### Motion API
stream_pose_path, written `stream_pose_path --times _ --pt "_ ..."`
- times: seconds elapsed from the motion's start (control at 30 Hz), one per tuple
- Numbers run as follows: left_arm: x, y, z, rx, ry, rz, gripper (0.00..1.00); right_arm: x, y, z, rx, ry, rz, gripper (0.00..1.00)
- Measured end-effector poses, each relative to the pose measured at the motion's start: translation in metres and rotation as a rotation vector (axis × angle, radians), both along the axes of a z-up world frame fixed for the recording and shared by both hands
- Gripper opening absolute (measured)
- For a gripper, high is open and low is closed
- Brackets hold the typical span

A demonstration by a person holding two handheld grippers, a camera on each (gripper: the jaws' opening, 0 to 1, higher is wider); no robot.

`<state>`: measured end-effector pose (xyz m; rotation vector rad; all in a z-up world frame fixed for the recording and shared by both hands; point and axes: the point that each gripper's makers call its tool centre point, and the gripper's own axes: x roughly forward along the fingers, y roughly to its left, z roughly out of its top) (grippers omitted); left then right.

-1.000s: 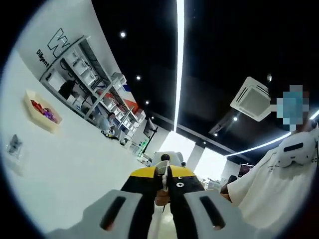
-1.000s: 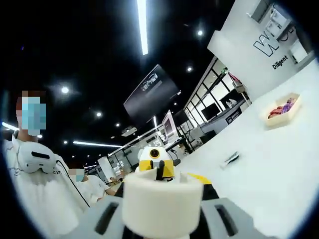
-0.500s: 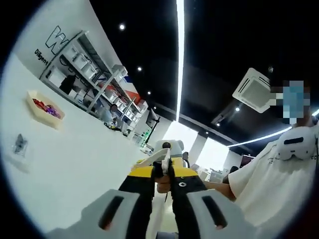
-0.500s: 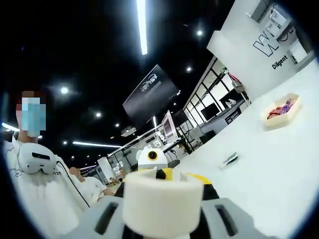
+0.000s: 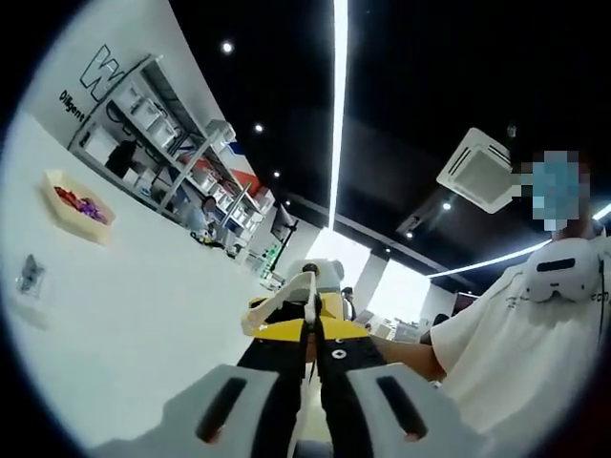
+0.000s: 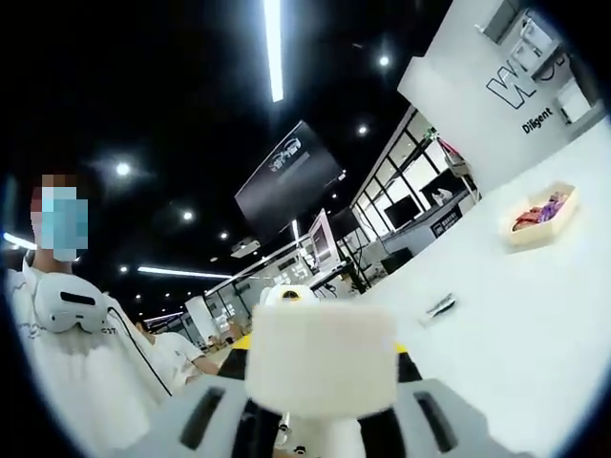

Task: Place the target food into the container with the food tongs after gripping and lifting it, then release it inside without dropping or visibly crushing the food.

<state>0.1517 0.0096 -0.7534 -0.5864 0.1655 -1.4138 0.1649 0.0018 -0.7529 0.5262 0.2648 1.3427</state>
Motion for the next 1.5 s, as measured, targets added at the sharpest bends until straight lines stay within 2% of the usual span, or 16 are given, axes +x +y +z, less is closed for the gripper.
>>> stream_pose_path --times 0.23,0.47,0.57,0.63,0.9,1.27,1.5 --pt "-0.003 -0.001 0.001 0.006 -0.005 -0.011 0.03 0.001 0.003 0.003 -0.014 -0.020 0.001 0.24" --pt "-0.008 -0.011 -0.001 0.002 0.005 -0.034 0.03 0.004 0.005 0.007 -0.001 -0.041 -0.018 0.26" --pt "-0.008 -0.011 0.002 -0.018 0.011 -0.040 0.03 0.000 0.005 0.006 0.012 0.018 0.009 0.25" --pt "-0.006 -0.011 0.003 -0.025 0.012 -0.024 0.03 0.002 0.004 0.008 0.015 -0.010 -0.006 0.24" --pt "-0.007 -0.014 0.002 -0.023 0.016 -0.032 0.02 -0.002 0.009 0.008 0.005 -0.017 0.006 0.24" --pt "-0.008 -0.021 0.000 -0.018 0.024 -0.034 0.02 -0.004 0.011 0.006 -0.019 0.015 0.020 0.21" --pt "-0.006 -0.022 0.002 0.022 -0.033 0.013 0.05 -0.003 0.009 0.009 -0.010 0.030 0.020 0.20"
